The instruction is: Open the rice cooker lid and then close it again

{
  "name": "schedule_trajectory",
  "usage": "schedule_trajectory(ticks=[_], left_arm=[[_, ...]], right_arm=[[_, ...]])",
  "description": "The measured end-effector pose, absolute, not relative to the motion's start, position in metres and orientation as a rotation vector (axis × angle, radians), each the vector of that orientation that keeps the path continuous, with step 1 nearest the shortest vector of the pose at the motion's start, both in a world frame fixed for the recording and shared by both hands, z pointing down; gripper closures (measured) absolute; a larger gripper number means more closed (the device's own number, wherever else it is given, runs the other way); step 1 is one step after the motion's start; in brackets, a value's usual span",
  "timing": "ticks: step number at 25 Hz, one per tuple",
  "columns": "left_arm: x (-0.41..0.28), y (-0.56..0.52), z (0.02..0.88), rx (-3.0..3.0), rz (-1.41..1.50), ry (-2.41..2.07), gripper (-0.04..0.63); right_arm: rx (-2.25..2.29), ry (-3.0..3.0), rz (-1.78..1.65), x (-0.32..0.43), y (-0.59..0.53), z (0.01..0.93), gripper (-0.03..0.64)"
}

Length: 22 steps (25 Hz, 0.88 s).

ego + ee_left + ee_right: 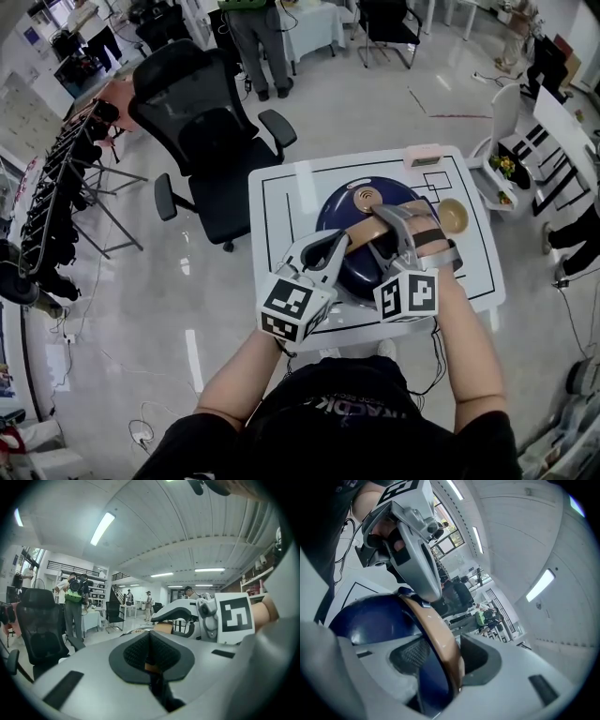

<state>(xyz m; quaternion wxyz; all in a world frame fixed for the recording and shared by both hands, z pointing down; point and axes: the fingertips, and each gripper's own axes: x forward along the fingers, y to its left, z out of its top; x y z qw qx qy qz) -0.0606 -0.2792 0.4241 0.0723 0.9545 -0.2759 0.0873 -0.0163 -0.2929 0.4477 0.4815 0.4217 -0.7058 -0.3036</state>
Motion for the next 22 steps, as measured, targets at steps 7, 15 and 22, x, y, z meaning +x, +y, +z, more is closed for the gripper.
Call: schedule_trajectory(ticks=[7,15,22], left_arm=[[-0.0616,-0.2805,0.4236,2.842,0.274,-0.881,0.592],[-0.0594,-0.2802,0.4211,2.840,0.327,-0.943,0.592],[-0.0554,-0.2799,0.4195,2.838,0.360,-0.959,0.592]], right_arm=[[1.016,-1.739,-0.719,-0.0172,-0.2939,0.4476,0.416],[0.997,-1.763,-0.707,-0.0163,-0.2939,0.4462,0.416],[0.990,-1.798,-0.699,-0.0151,-0.2939,0.4458,0.416]])
